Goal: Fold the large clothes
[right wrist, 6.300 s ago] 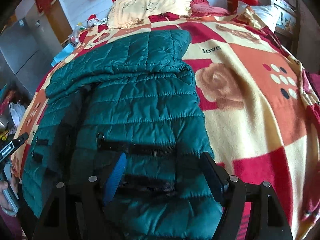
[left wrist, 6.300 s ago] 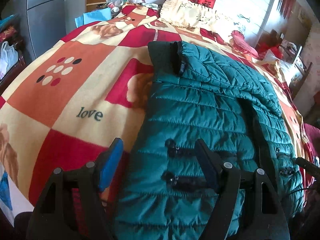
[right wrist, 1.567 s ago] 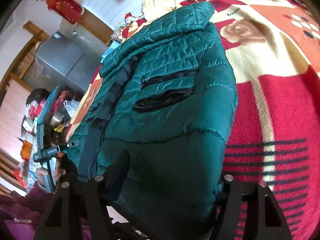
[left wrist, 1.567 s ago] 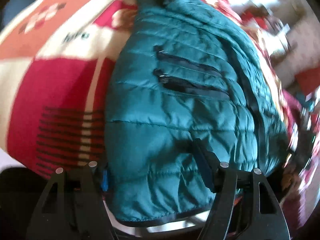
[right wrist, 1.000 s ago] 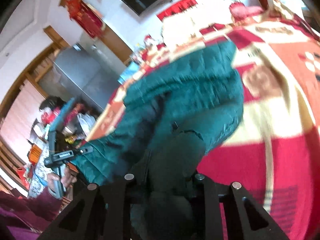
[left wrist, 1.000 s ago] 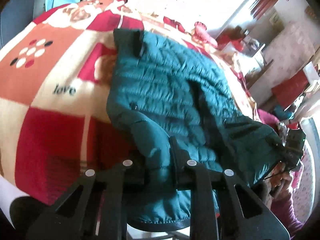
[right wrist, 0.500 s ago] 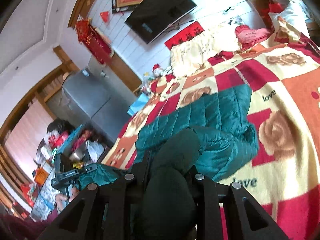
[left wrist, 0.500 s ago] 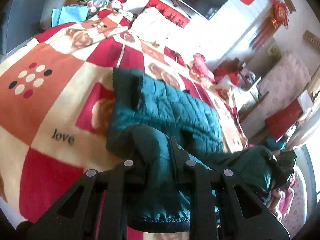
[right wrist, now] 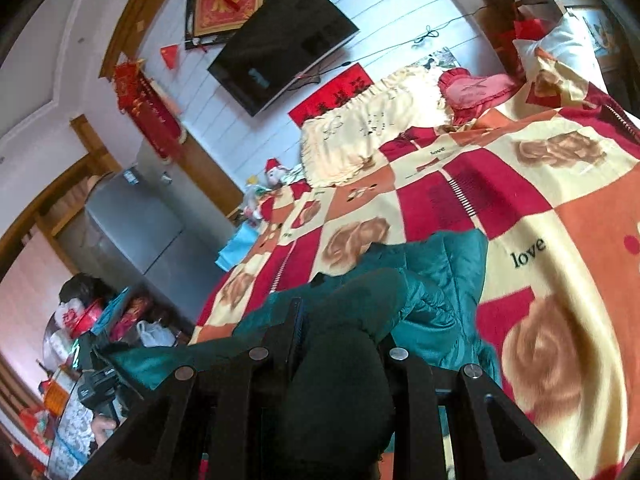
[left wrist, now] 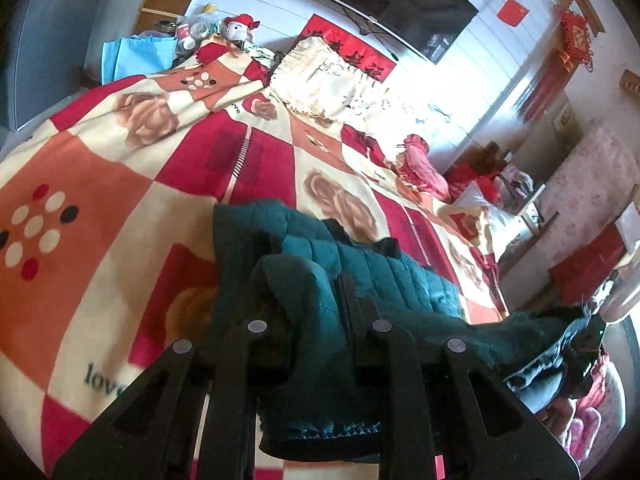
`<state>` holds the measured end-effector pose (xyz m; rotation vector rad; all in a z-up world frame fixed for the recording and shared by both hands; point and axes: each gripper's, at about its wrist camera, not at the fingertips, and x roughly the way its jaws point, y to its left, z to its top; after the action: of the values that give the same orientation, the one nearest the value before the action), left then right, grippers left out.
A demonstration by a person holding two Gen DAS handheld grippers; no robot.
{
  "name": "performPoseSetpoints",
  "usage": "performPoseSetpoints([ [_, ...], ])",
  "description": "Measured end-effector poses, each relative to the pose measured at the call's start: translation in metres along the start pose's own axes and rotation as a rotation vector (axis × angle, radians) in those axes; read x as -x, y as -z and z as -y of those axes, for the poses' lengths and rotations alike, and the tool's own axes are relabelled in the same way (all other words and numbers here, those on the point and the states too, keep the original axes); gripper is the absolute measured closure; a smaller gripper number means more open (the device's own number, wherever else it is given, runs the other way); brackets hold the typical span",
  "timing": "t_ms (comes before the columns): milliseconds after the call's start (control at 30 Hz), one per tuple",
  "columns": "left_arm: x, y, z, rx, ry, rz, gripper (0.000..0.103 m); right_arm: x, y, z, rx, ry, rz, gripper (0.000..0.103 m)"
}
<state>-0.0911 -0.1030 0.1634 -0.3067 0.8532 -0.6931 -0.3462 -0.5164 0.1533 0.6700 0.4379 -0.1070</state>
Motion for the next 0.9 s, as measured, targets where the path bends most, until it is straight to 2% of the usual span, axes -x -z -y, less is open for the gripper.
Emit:
performPoseSetpoints([
  [167,-0.036,-0.019,-0.004,0.008,-0.050,0.001,0.086,-0.037,-0.022,0.007,0.006,0.057,-0.012,0.081],
  [367,-0.083,-0.035,-0.020,0.036,-0.130,-0.012,0.086,-0.088,-0.042,0.031,0.017,0.168,-0.039,0.081],
  [600,-0.134,-0.039,-0.030,0.032,-0.200,-0.063,0.086,-0.138,-0.045,0.064,-0.024,0.248,-0.072,0.081],
  [700,-0.145,-0.040,-0.037,0.075,-0.186,-0.088,0.084,-0.156,-0.039,0.085,-0.108,0.262,-0.107,0.079],
  [733,-0.146,-0.041,-0.039,0.083,-0.176,-0.098,0.082,-0.160,-0.039,0.092,-0.138,0.254,-0.116,0.075],
  [767,-0.145,-0.042,-0.040,0.085,-0.168,-0.106,0.081,-0.160,-0.040,0.097,-0.172,0.228,-0.116,0.064],
  [800,-0.142,-0.045,-0.041,0.085,-0.148,-0.120,0.080,-0.158,-0.041,0.097,-0.181,0.211,-0.109,0.058],
  [867,-0.135,-0.049,-0.040,0.090,-0.116,-0.138,0.076,-0.149,-0.045,0.089,-0.157,0.194,-0.090,0.025],
  [900,-0.130,-0.052,-0.041,0.097,-0.094,-0.143,0.074,-0.143,-0.046,0.083,-0.143,0.195,-0.076,0.023],
])
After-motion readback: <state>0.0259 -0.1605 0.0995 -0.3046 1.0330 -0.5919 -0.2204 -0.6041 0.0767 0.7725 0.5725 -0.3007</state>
